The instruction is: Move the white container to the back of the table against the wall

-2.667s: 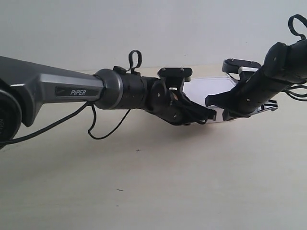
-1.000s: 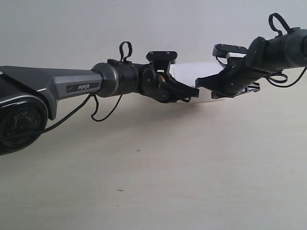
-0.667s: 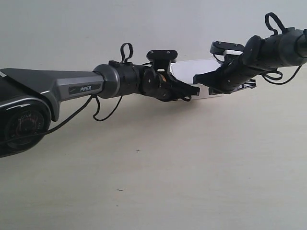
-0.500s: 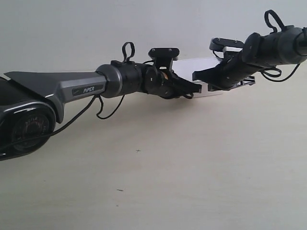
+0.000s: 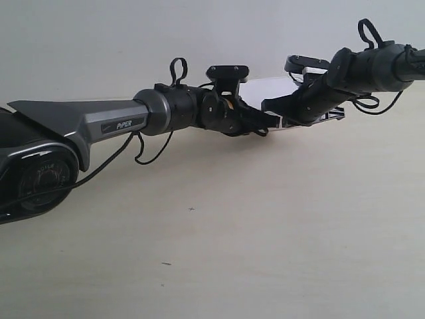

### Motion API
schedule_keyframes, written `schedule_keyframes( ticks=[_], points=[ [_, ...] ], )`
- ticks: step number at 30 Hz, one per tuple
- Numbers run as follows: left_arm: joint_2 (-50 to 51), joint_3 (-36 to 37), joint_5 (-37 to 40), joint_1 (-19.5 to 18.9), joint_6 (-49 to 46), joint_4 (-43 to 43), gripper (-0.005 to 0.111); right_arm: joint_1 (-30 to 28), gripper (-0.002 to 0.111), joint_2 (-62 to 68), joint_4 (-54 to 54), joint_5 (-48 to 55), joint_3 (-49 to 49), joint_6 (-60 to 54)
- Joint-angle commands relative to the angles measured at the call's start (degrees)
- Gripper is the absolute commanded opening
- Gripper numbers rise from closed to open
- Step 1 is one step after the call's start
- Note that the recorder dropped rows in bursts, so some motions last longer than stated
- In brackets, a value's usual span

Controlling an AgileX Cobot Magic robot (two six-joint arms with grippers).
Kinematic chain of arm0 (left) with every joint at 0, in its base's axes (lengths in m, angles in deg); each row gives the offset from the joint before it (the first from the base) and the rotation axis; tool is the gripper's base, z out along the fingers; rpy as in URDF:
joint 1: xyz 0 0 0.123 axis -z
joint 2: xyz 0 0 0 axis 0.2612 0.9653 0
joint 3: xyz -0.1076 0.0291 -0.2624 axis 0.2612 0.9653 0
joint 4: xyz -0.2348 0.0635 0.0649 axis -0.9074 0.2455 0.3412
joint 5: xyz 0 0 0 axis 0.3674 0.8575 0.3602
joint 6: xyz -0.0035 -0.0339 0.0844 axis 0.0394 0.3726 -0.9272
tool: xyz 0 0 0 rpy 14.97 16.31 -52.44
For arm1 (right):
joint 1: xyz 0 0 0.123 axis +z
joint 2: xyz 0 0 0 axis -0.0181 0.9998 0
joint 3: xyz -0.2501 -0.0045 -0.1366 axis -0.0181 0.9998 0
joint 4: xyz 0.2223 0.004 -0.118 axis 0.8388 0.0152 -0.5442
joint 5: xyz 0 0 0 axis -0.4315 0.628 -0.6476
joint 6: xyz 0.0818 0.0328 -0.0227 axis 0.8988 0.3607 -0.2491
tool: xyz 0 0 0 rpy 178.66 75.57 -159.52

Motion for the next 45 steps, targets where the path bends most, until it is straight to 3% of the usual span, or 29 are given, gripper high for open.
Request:
schedule_keyframes(
  ticks=[1, 9, 29, 40, 45],
  points=[
    [-0.07, -0.22, 0.89, -0.34, -0.28, 0.86, 0.0, -0.36, 0.0, 0.7, 0.29, -0.43, -2.03, -0.34],
    [-0.75, -0.22, 6.84, 0.01, -3.22, 0.98, 0.0, -0.36, 0.0, 3.34, 1.21, 0.69, -6.18, -0.34],
    [-0.87, -0.22, 7.34, 0.01, -3.19, 0.87, 0.0, -0.26, 0.0, 8.9, 1.36, 4.16, -17.07, -0.45],
    [-0.87, -0.22, 7.34, 0.01, -3.19, 0.87, 0.0, -0.26, 0.0, 9.44, 2.54, 4.03, -17.61, -0.45],
    [-0.87, -0.22, 7.34, 0.01, -3.19, 0.87, 0.0, -0.26, 0.0, 9.32, 2.54, 10.8, -17.61, -0.33]
  ],
)
